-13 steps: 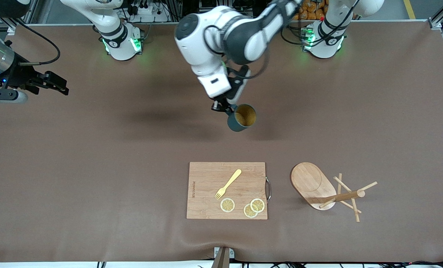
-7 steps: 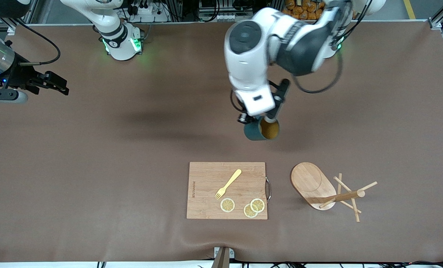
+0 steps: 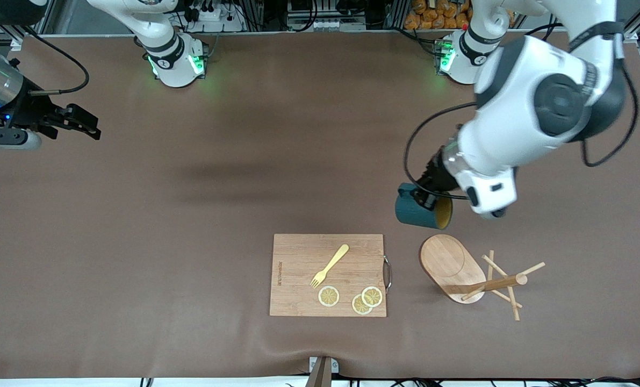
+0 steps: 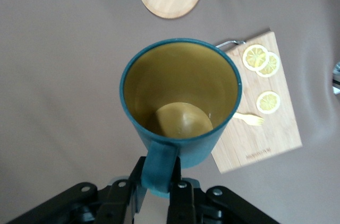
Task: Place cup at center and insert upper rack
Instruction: 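Lift the mug and carry it to the wooden mug tree with the left gripper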
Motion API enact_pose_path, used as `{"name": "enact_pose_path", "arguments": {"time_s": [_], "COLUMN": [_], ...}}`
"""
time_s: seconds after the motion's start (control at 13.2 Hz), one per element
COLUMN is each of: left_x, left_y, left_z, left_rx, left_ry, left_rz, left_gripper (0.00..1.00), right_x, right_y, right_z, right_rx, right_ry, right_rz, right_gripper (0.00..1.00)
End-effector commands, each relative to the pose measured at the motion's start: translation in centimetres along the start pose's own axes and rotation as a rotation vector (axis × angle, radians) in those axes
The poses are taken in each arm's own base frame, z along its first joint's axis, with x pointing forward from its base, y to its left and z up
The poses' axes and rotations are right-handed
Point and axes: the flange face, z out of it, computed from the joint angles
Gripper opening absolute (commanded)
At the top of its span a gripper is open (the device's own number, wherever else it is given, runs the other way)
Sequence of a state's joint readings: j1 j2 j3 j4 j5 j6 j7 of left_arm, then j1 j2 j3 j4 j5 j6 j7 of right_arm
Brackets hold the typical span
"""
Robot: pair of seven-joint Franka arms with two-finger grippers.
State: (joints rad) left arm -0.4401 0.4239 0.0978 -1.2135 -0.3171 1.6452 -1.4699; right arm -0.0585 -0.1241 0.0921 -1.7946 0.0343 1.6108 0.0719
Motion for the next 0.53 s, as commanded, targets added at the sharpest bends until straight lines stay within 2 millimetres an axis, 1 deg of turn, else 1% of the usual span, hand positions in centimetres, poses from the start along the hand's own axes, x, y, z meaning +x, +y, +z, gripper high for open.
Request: {"name": "enact_pose_path", "arguments": {"time_s": [0.0, 0.15, 0.3, 0.38, 0.45], "left_x": [3.7, 6.8, 10.4, 12.1, 13.2], "left_y": [-0.8, -0.9, -1.2, -1.3, -1.4], "left_z": [-1.9, -2.5, -3.2, -3.1, -3.1], "left_rx": [-0.033, -0.064, -0.113, -0.136, -0.157], "left_ry": [-0.120, -0.185, -0.269, -0.313, -0.351], "left_rz": [0.006, 0.020, 0.032, 0.041, 0.047], "left_gripper": [0.00, 0.00, 0.00, 0.00, 0.00], "right_x": [-0.4, -0.3, -0.3, -0.3, -0.3], "right_y": [0.1, 0.0, 0.1, 0.1, 0.2], "right_z": [-0.2, -0.3, -0.4, -0.4, -0.4], "right_rx": [-0.007, -0.005, -0.005, -0.006, -0.006], "right_ry": [0.012, 0.022, 0.026, 0.026, 0.026], "right_rz": [-0.003, -0.004, -0.007, -0.011, -0.009], "right_gripper": [1.00, 1.00, 1.00, 1.00, 1.00]}}
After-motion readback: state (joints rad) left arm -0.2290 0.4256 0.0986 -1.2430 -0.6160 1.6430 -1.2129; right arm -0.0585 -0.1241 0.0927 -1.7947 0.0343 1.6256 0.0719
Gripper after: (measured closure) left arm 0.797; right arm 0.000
